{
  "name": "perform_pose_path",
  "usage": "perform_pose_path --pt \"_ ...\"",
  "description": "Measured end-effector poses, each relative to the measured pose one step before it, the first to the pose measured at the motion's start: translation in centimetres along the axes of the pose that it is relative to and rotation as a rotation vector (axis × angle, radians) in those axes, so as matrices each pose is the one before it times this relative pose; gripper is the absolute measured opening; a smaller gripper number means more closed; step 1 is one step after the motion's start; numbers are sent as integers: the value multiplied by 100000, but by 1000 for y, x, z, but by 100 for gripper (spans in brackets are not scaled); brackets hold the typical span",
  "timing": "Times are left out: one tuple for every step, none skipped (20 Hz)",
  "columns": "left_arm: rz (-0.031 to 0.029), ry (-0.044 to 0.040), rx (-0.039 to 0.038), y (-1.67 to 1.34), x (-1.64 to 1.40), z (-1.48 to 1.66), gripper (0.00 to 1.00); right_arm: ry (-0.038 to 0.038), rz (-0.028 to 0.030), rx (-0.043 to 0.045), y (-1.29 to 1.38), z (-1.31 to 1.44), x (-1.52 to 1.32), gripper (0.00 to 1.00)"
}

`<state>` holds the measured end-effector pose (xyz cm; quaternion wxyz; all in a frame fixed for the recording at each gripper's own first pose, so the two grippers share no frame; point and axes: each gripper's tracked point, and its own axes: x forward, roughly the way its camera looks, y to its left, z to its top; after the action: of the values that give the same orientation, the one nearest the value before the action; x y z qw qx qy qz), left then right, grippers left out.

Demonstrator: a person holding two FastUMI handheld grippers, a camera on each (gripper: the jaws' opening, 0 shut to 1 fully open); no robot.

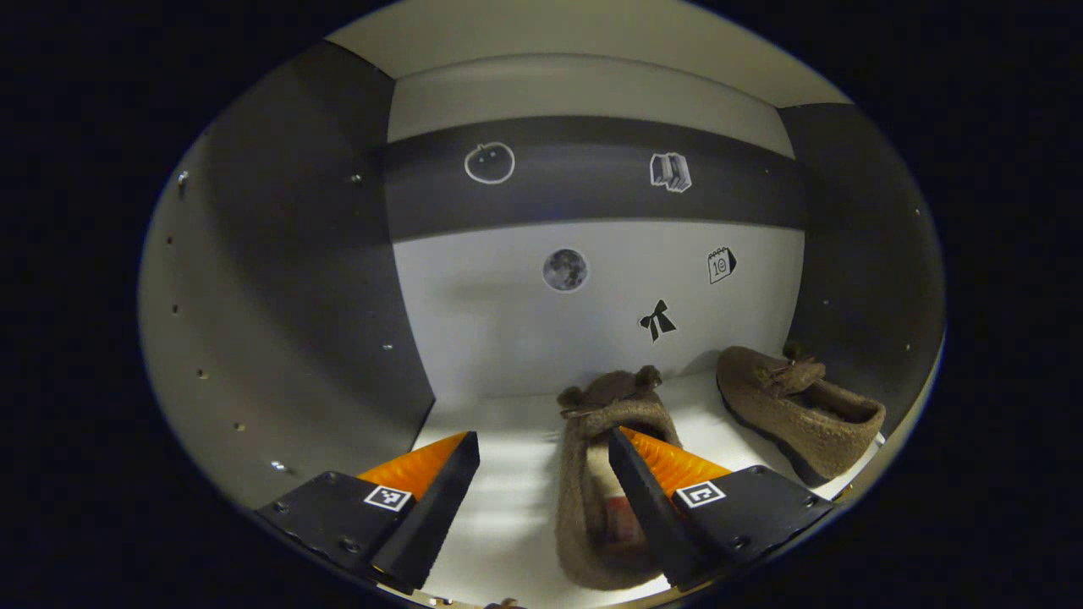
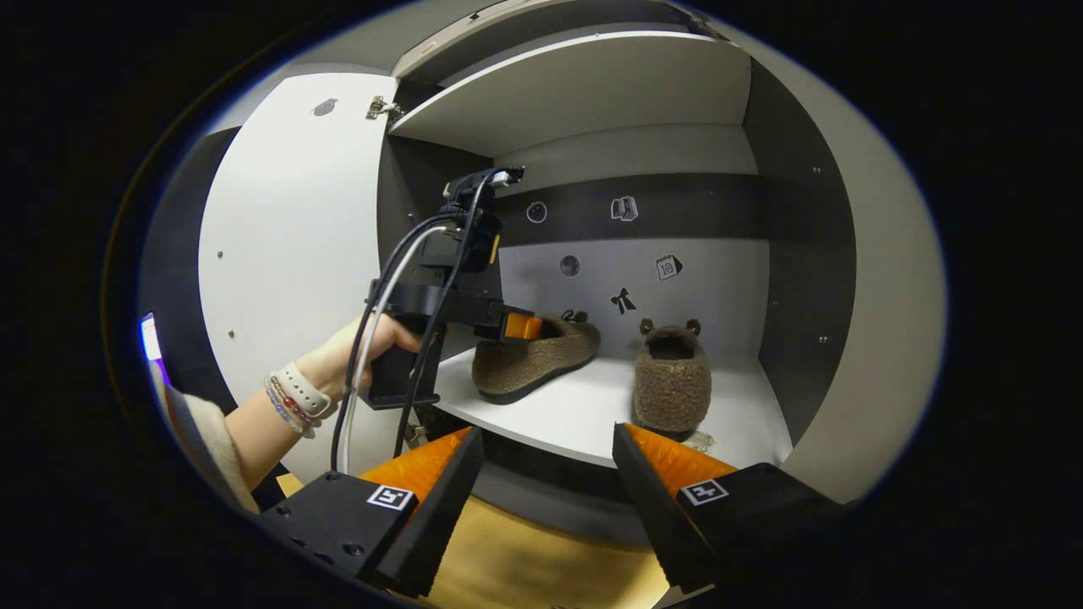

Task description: Grab one shoe with the right hand and put it into the shoe cabinet, grab the other shoe with the left hand and put it into the shoe cabinet; then close the right door with the right hand and the left door with the left hand.

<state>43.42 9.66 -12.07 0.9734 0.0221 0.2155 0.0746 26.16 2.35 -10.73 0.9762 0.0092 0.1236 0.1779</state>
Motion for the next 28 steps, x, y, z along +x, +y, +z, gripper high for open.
perform_pose_path --pt "307 -1303 645 157 -1361 194 98 -865 90 -418 477 267 -374 98" --pt "-886 -2161 -491 -165 -1631 354 97 -1246 -36 -573 499 375 -489 98" --pt "-1936 -2296 -1143 -416 -1843 352 97 -1534 321 -597 697 535 -565 98" --pt "-2543 -2344 -1317 -631 -2077 415 97 -1904 360 -812 757 627 -778 98" --pt "-2320 -2633 -693 -496 -2153 362 97 -2563 -314 -855 693 867 -751 98" --pt "-1749 -2952 144 -428 -2305 561 98 -2493 -214 -731 669 845 -890 98" --pt "-1512 -2849 799 -340 -2403 493 97 -2622 -330 -953 876 1016 -1109 98" --pt "-1715 -3101 352 -326 -2298 613 96 -1967 -721 -1147 619 715 -993 98" --pt "-2650 -2734 -528 -598 -2326 436 96 -1190 -1468 -1307 527 657 -1123 98" --pt "-3505 -1616 -1280 -852 -2538 299 100 -1672 -2276 -532 303 695 -1362 98" --pt "-3866 -1239 -1622 -804 -2413 219 100 -1743 -3055 611 79 744 -1154 98" --pt "-2930 -599 -1421 -412 -2467 74 100 -1458 -3393 1728 57 777 -1710 98" --pt "-1968 -220 -550 -294 -2241 12 100 -552 -2789 1438 -81 534 -1289 98" --pt "-1163 -166 98 34 -2117 -31 99 -991 -3559 855 -430 575 -1570 98" --pt "-608 310 286 370 -2311 0 96 -1115 -4466 -166 -849 603 -1620 98" --pt "-543 -163 665 157 -1834 15 96 -803 -4444 -907 -1050 392 -1550 98" --pt "-1168 -143 443 131 -1687 50 97 -612 -4585 -1474 -1272 276 -1424 98" --pt "-2084 -57 119 -55 -1654 -39 97 -22 -4739 -1631 -1479 -23 -1462 98" --pt "-1373 -405 -249 40 -1449 39 96 83 -5156 -1446 -1720 -7 -1300 98" --pt "-1441 -209 -577 118 -1376 28 96 -359 -5236 -584 -2069 154 -1175 98" --pt "-1028 -330 -976 28 -1270 47 96 110 -4650 733 -1997 94 -908 98" --pt "-564 -814 -1272 212 -1178 260 96 494 -4185 769 -1932 -95 -426 98" --pt "-445 -1095 -1576 231 -1033 206 96 399 -4541 -50 -2054 24 -74 97" --pt "-170 -1250 -1415 411 -1073 249 96 -716 -4235 -761 -2071 145 492 98" --pt "708 -937 -658 687 -949 285 96 -1106 -3159 -979 -1723 342 558 98" --pt "2163 -408 20 1033 -868 44 96 -766 -2754 -667 -1479 234 769 98" --pt "3043 3 685 1184 -755 83 96 -647 -2168 -671 -1168 156 831 98" --pt "3555 15 814 1100 -468 66 96 -437 -1257 -479 -799 136 867 98"
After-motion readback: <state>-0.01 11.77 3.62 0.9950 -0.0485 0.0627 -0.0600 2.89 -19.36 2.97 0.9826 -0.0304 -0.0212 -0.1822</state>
